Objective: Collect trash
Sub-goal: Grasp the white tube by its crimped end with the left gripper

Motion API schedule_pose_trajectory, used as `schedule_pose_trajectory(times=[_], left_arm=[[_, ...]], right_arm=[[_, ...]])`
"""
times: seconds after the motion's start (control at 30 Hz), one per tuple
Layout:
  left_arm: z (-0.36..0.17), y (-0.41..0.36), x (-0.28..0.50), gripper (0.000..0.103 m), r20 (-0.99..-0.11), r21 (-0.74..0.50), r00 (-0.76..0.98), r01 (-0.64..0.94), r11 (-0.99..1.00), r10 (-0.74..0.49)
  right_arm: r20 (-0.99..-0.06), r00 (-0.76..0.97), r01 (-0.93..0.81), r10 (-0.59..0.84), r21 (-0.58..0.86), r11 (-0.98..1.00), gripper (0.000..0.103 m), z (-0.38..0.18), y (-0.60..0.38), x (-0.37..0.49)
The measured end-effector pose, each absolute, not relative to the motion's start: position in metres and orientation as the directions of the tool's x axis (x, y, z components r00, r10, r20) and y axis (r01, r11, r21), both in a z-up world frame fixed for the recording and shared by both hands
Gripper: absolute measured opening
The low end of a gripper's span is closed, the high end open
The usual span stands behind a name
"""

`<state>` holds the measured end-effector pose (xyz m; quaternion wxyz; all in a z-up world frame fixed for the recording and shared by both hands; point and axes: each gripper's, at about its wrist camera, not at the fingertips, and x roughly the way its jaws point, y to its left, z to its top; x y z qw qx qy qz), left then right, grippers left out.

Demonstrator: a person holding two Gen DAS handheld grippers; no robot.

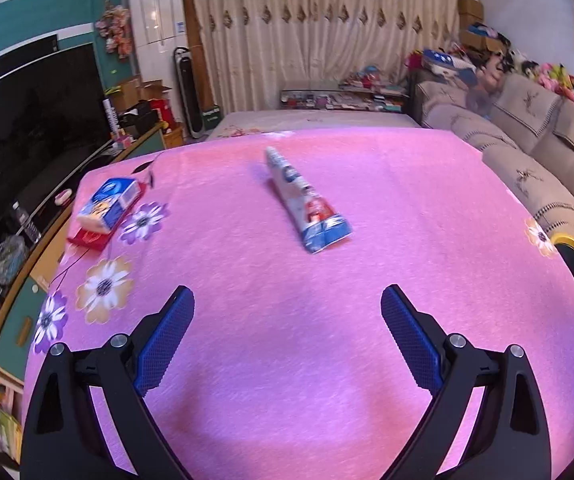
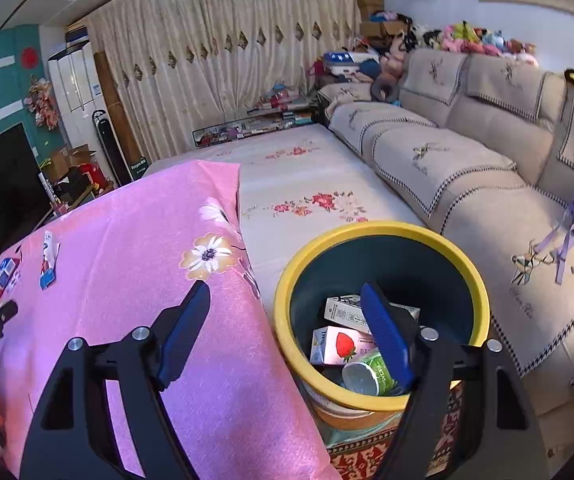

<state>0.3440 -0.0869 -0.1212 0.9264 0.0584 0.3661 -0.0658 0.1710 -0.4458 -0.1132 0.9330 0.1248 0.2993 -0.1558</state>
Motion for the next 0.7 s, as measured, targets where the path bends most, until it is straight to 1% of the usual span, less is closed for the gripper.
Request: schedule_pose_trajectory(times=[0.1, 0.2, 0.3, 0.4, 0.5, 0.67, 0.7], left_arm=[[-0.114, -0.103, 0.363, 0.093, -0.701, 0.042, 0.706, 0.18, 0.983, -0.099], [-0.112, -0.123, 0.39, 0.093, -0.699, 0.076, 0.712, 0.157, 0.985, -0.059], [-0.116, -0.135, 0.419, 0.093, -0.717, 0.078, 0.697, 0.119, 0.99, -0.027], [-0.122, -0.14, 0.443, 0.09, -0.736, 0.082, 0.677, 0.069, 0.994, 0.014], [-0.13, -0.135, 0.464, 0.085, -0.766, 0.048, 0.642, 0.023, 0.999, 0.022], [-0.147, -0.12, 0.485, 0.065, -0.817, -0.002, 0.577, -0.018, 1.0, 0.008], [-0.149, -0.118, 0.488, 0.063, -0.821, -0.005, 0.571, -0.02, 1.0, 0.007]], right_arm=[[-0.577, 0.782, 0.364, -0.236, 0.117, 0.924, 0.074, -0.114, -0.441, 0.167], [-0.569, 0.789, 0.358, -0.231, 0.122, 0.926, 0.074, -0.118, -0.44, 0.166], [-0.574, 0.786, 0.356, -0.231, 0.115, 0.927, 0.073, -0.123, -0.438, 0.167], [-0.563, 0.796, 0.348, -0.22, 0.129, 0.928, 0.074, -0.124, -0.439, 0.165], [-0.559, 0.801, 0.338, -0.216, 0.124, 0.933, 0.074, -0.124, -0.437, 0.166], [-0.569, 0.797, 0.332, -0.2, 0.136, 0.934, 0.073, -0.125, -0.439, 0.168], [-0.572, 0.796, 0.332, -0.196, 0.142, 0.933, 0.073, -0.126, -0.441, 0.168]])
